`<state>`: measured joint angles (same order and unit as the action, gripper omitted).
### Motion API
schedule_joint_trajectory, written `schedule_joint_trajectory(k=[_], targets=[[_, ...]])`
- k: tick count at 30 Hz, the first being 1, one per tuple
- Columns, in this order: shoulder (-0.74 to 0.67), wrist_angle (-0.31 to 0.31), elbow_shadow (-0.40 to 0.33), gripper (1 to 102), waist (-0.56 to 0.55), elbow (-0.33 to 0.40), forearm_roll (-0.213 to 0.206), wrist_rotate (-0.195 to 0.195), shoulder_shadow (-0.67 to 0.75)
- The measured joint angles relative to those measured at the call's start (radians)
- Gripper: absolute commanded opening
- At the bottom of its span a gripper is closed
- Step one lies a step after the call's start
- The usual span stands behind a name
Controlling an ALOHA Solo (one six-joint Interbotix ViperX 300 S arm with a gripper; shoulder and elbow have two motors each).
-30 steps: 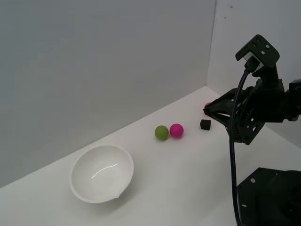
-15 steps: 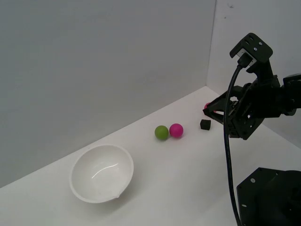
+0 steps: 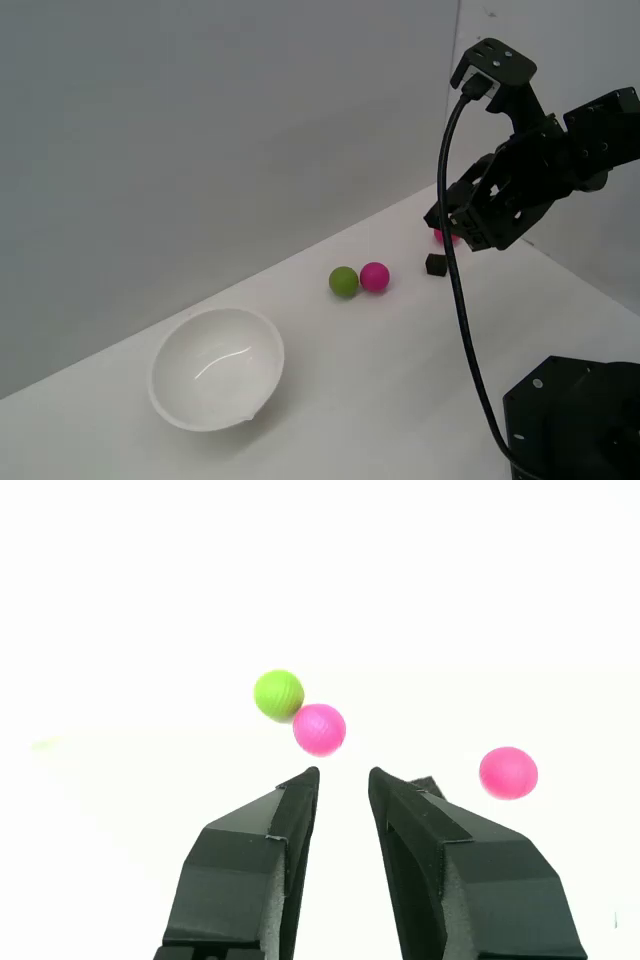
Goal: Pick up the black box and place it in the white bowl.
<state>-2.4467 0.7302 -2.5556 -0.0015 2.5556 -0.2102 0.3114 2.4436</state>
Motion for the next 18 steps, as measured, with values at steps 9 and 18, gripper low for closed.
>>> schedule_joint_trajectory(k=[9,18], targets=[[0.054,0.080,0.009,100,0.067,-0.009,0.002,0.000,-0.055],[0.074,0.094,0.009,100,0.086,-0.009,0.060,0.017,-0.077]])
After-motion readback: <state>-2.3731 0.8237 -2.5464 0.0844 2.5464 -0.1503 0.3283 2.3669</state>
